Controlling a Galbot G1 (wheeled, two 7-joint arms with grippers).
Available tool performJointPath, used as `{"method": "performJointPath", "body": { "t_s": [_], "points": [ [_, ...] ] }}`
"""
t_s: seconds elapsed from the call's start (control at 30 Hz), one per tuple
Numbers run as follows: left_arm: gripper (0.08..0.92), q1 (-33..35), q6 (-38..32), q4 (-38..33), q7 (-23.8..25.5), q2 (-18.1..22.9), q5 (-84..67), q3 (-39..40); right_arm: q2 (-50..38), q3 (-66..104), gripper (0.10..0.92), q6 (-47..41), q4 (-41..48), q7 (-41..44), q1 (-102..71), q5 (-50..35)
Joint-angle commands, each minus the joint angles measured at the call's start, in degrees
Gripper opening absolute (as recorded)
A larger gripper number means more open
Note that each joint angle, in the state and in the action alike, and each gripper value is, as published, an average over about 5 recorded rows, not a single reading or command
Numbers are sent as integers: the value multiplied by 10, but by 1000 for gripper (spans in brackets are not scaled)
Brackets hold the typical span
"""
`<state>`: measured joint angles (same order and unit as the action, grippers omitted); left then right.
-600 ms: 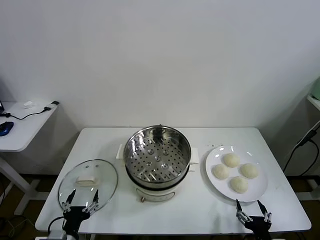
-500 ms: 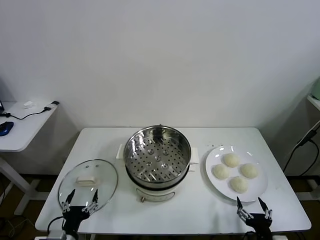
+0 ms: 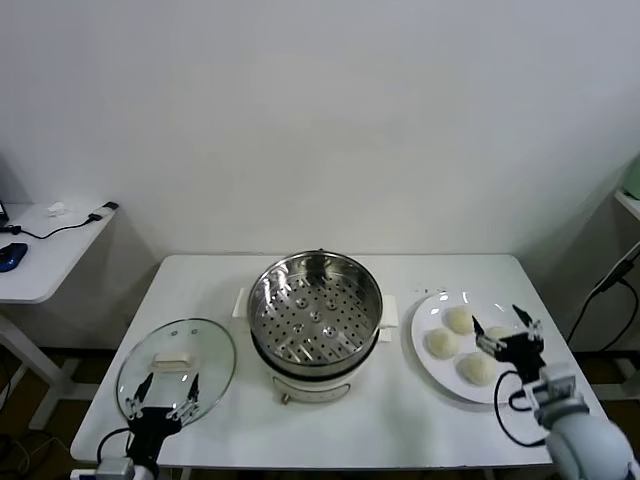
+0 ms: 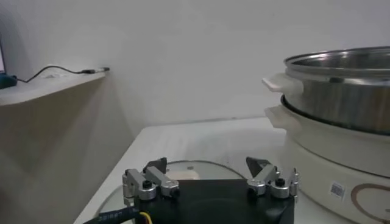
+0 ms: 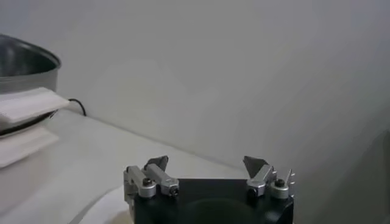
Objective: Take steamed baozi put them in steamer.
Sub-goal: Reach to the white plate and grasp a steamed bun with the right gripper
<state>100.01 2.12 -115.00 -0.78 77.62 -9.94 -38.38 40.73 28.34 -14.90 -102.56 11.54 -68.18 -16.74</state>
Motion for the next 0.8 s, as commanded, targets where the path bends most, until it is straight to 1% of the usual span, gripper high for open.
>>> {"method": "performJointPath", "body": {
  "t_s": [0.03,0.17,0.3,0.4,0.53,0.7,0.8],
  "points": [
    [823,1,-2,-2,0,-1,1,1,-214,-211,823,4,139,269,281,-4],
    [823,3,-4,-5,0,1,4,5,-237,-365,823,56,198,405,408,32],
    [823,6,-6,-9,1,4,9,5,-235,-579,823,99,265,491,587,76],
    [823,9,-7,-12,1,5,11,6,-194,-756,823,124,328,525,745,92],
    [823,12,-10,-12,2,9,18,9,-117,-900,823,134,399,558,882,87],
    [823,8,-9,-10,3,19,26,10,-25,-1012,823,134,469,582,947,83],
    [823,8,-10,-8,2,21,27,8,19,-1038,823,133,499,582,949,83]
  ]
}}
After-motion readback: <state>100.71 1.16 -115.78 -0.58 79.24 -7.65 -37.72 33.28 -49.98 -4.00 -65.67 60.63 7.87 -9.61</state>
